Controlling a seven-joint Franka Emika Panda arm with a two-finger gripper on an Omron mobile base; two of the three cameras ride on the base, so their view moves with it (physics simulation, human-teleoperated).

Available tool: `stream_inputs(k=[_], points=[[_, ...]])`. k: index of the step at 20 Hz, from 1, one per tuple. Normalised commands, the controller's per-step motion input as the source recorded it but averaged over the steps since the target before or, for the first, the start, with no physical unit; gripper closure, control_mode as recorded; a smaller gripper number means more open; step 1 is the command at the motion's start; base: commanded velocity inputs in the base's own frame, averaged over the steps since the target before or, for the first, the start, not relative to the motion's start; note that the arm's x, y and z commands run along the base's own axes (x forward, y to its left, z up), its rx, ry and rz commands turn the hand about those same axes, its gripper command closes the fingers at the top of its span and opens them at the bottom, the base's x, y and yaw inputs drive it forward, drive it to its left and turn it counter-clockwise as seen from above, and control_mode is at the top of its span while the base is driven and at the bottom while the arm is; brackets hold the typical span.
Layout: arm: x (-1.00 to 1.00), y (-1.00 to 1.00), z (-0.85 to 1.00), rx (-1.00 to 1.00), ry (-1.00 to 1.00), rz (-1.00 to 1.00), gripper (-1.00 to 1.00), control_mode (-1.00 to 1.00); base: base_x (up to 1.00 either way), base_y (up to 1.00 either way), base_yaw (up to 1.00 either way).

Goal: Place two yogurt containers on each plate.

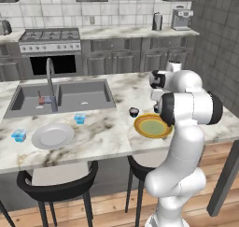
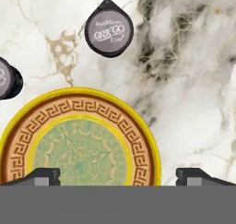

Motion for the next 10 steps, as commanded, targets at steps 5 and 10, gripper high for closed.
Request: stream_inputs(k=[5, 10], points=[[0.42, -0.02, -0.04, 0.00, 0.13, -0.01, -1.00, -1.00, 0.00, 0.00, 0.00], [0.31, -0.14, -0.12, 0.00, 0.10, 0.00, -1.00, -1.00, 0.00, 0.00, 0.00]])
